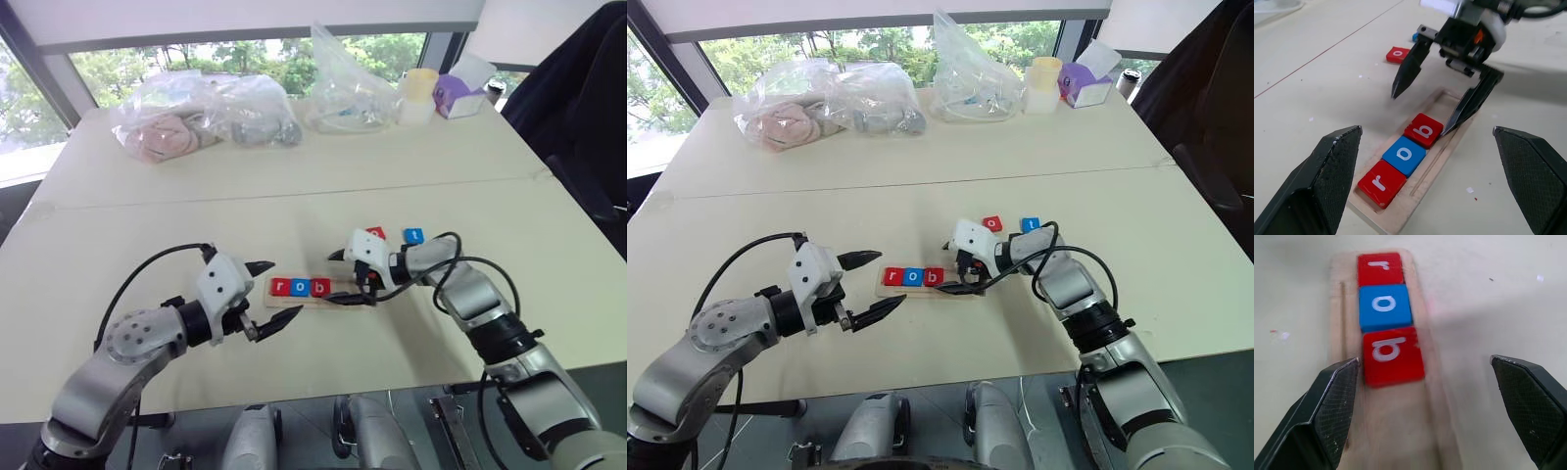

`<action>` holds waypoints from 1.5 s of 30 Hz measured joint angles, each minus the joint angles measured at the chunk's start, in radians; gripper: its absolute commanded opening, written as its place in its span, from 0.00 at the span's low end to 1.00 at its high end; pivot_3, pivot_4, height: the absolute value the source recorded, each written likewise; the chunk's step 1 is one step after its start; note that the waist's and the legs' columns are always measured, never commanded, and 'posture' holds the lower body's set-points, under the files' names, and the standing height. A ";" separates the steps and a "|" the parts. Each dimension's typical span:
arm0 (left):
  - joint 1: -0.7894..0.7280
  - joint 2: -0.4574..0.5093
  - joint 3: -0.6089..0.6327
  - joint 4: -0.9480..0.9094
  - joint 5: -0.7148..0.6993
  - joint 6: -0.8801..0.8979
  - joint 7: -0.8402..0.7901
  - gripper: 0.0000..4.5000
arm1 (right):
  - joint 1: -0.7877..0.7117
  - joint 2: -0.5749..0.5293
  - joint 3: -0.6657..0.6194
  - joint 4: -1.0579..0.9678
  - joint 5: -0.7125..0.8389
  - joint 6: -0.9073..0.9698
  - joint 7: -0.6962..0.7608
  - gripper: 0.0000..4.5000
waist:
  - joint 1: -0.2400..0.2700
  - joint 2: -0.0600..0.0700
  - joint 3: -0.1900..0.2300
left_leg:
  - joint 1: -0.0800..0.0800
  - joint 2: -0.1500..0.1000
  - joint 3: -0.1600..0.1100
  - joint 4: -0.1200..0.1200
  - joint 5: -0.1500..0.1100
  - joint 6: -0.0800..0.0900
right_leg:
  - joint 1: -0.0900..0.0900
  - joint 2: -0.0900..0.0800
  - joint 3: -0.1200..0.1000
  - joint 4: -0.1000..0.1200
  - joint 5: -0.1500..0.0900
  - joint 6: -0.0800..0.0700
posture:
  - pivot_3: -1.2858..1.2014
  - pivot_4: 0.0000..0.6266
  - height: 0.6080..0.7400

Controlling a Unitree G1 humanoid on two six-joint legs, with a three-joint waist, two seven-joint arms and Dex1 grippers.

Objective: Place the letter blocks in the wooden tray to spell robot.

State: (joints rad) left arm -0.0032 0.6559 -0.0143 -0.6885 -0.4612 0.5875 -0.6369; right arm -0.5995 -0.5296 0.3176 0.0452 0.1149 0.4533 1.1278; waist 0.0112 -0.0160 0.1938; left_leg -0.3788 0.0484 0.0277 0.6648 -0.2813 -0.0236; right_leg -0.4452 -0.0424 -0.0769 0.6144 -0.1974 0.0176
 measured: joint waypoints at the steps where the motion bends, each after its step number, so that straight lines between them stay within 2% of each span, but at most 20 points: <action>1: 0.000 0.002 0.002 0.003 -0.001 0.000 -0.004 1.00 | 0.001 -0.004 -0.022 -0.034 0.030 0.039 0.007 0.98 | 0.000 0.000 0.000 | 0.000 0.000 0.000 0.000 0.000 0.000 | 0.000 0.000 0.000 0.000 0.000 0.000 | 0.52 0.24 1.00; 6: -0.005 0.010 0.017 0.020 -0.005 -0.003 -0.018 1.00 | 0.003 0.005 -0.119 -0.127 0.119 0.172 -0.057 0.98 | -0.001 0.000 0.000 | 0.000 0.000 0.000 0.000 0.000 0.000 | 0.000 0.000 0.000 0.000 0.000 0.000 | 0.52 0.24 1.00; 8: -0.011 0.011 0.029 0.026 -0.006 -0.004 -0.027 1.00 | 0.005 0.024 -0.169 -0.141 0.127 0.207 -0.136 0.98 | 0.000 0.000 0.000 | 0.000 0.000 0.000 0.000 0.000 0.000 | 0.000 0.000 0.000 0.000 0.000 0.000 | 0.52 0.24 1.00; 13: -0.019 0.034 0.067 0.060 -0.019 -0.009 -0.069 1.00 | 0.031 0.096 -0.248 -0.163 0.059 0.305 -0.436 0.98 | -0.001 0.000 0.000 | -0.006 0.000 0.000 0.000 0.000 0.000 | -0.006 0.000 0.000 0.000 0.000 0.000 | 0.52 0.24 1.00; 16: -0.027 0.053 0.089 0.088 -0.029 -0.017 -0.101 1.00 | 0.051 0.152 -0.256 -0.171 0.029 0.381 -0.569 0.98 | -0.002 0.000 0.000 | -0.013 0.000 0.001 0.000 0.000 0.000 | -0.015 0.000 0.001 0.003 0.003 0.003 | 0.52 0.24 1.00; 24: -0.054 0.065 0.088 0.138 -0.028 -0.052 -0.145 1.00 | 0.049 0.310 -0.266 -0.099 -0.056 0.465 -0.871 0.98 | -0.005 0.000 0.000 | -0.013 0.000 0.001 0.000 0.000 0.000 | -0.016 0.000 0.001 0.004 0.003 0.003 | 0.52 0.24 1.00; 34: -0.072 0.065 0.087 0.139 -0.020 -0.054 -0.139 1.00 | -0.035 0.346 -0.295 0.059 -0.071 0.442 -0.980 0.98 | -0.009 0.000 -0.001 | -0.012 0.000 0.000 0.000 0.000 0.000 | -0.015 0.000 0.001 0.005 0.004 0.003 | 0.52 0.24 1.00; 37: -0.072 0.065 0.087 0.138 -0.019 -0.053 -0.133 1.00 | -0.039 0.350 -0.299 0.059 -0.067 0.460 -0.981 0.79 | -0.007 0.000 -0.001 | -0.012 0.000 0.000 0.000 0.001 0.000 | -0.014 0.000 0.001 0.005 0.004 0.003 | 0.52 0.24 1.00; 41: -0.073 0.065 0.086 0.138 -0.018 -0.051 -0.125 1.00 | -0.023 0.348 -0.284 0.011 -0.060 0.507 -0.969 0.35 | -0.001 0.000 -0.001 | -0.012 0.000 0.000 0.000 0.001 0.000 | -0.014 0.000 0.001 0.005 0.004 0.003 | 0.52 0.24 1.00; 42: -0.076 0.065 0.086 0.138 -0.018 -0.050 -0.124 1.00 | -0.018 0.347 -0.283 -0.005 -0.060 0.521 -0.968 0.27 | 0.001 0.000 -0.001 | -0.012 0.000 0.000 0.000 0.001 0.000 | -0.014 0.000 0.001 0.005 0.004 0.003 | 0.52 0.24 1.00; 45: -0.087 0.065 0.083 0.138 -0.018 -0.048 -0.121 1.00 | 0.000 0.343 -0.285 -0.051 -0.058 0.564 -0.967 0.27 | -0.001 0.000 -0.002 | -0.012 -0.001 0.000 0.000 0.001 0.000 | -0.014 -0.001 0.001 0.005 0.004 0.003 | 0.52 0.24 1.00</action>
State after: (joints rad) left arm -0.0897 0.7204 0.0692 -0.5507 -0.4791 0.5391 -0.7579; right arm -0.5995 -0.1863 0.0325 -0.0058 0.0568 1.0169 0.1609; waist 0.0106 -0.0164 0.1922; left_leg -0.3908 0.0478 0.0280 0.6652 -0.2808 -0.0235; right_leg -0.4592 -0.0429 -0.0762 0.6192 -0.1939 0.0210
